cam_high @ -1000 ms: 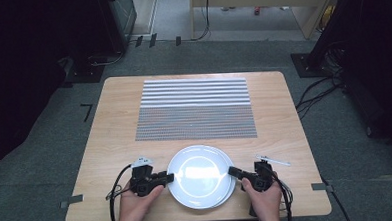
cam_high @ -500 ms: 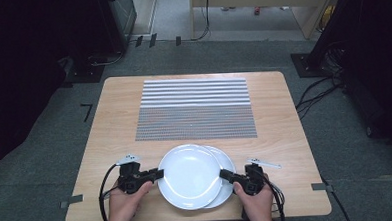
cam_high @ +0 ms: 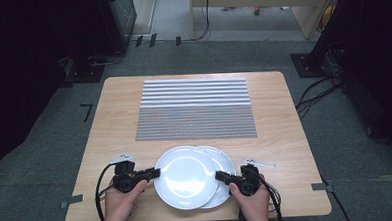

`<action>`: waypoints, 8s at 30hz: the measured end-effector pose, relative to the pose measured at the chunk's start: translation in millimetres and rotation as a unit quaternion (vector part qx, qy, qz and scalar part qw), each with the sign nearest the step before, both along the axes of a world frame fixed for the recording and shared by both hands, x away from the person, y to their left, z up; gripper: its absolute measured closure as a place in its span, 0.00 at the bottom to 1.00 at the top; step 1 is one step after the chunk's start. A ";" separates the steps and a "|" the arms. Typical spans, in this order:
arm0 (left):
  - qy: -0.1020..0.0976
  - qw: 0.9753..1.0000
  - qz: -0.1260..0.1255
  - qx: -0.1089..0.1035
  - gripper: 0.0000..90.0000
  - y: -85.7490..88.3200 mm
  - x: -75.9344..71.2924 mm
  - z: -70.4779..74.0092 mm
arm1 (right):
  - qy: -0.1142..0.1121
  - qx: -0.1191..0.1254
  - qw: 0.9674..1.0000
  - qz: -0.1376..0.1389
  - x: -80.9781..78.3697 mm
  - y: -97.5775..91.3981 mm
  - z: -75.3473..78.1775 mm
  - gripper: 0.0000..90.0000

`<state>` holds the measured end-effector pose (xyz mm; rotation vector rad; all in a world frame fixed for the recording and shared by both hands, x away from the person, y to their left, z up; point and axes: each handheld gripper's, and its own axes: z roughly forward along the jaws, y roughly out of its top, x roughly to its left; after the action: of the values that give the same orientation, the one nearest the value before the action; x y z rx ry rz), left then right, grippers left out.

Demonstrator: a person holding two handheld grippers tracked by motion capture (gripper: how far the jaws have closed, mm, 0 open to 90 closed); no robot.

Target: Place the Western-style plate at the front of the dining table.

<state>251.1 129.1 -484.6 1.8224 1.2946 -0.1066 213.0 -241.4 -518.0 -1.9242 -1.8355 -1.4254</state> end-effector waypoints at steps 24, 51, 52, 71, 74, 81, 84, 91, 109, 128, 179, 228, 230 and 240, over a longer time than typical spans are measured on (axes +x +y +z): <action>0.007 1.000 0.004 0.002 0.84 1.6 1.4 -6.2 | 0.030 0.052 0.998 -0.015 -0.9 1.5 5.1 0.91; 0.015 0.999 -0.002 -0.034 0.85 -8.4 -0.3 -7.7 | 0.044 0.120 0.991 -0.050 3.8 -19.8 15.4 0.98; 0.013 0.999 -0.003 -0.036 0.85 -8.8 0.4 -7.0 | 0.045 0.122 0.990 -0.050 4.6 -20.7 16.3 0.98; -0.014 0.999 0.004 -0.043 0.85 -17.4 26.7 22.6 | 0.046 0.154 0.986 -0.048 38.3 -33.7 34.9 0.98; -0.013 0.999 0.007 -0.043 0.85 -18.0 34.7 24.3 | 0.038 0.144 0.988 -0.047 46.8 -33.3 40.4 0.98; -0.016 0.999 0.015 -0.037 0.84 -21.5 54.7 32.9 | 0.035 0.141 0.988 -0.048 68.2 -33.6 49.5 0.98; -0.016 0.999 0.017 -0.041 0.85 -22.6 62.3 36.6 | 0.034 0.142 0.988 -0.047 78.0 -35.3 53.4 0.98; -0.022 0.999 0.023 -0.035 0.84 -29.3 84.0 48.9 | 0.031 0.141 0.988 -0.047 103.9 -39.7 65.6 0.98; -0.014 0.999 0.034 -0.029 0.82 -46.4 130.9 63.2 | -0.004 0.091 0.995 -0.044 159.0 -48.0 105.3 0.98; 0.042 0.996 0.083 -0.008 0.82 -55.6 193.9 24.9 | 0.024 0.057 0.996 -0.065 217.0 -39.4 78.6 0.98; 0.053 0.993 0.105 0.034 0.74 -61.5 219.1 -11.6 | -0.050 -0.036 0.980 -0.189 260.1 -2.4 2.4 0.93; -0.106 0.991 0.060 0.047 0.11 -28.5 148.0 45.0 | -0.177 -0.202 0.963 -0.016 163.2 -47.9 67.2 0.28; -0.115 0.991 0.052 0.046 0.11 -24.3 140.3 47.7 | -0.176 -0.200 0.964 -0.015 156.9 -51.6 67.2 0.27; -0.135 0.988 0.059 0.049 0.11 1.2 107.9 49.1 | -0.178 -0.198 0.964 -0.017 125.7 -71.7 68.0 0.27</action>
<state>359.0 130.3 -435.5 1.7658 1.2273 0.2645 338.7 -313.1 -450.0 -1.9687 -2.4211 -1.6003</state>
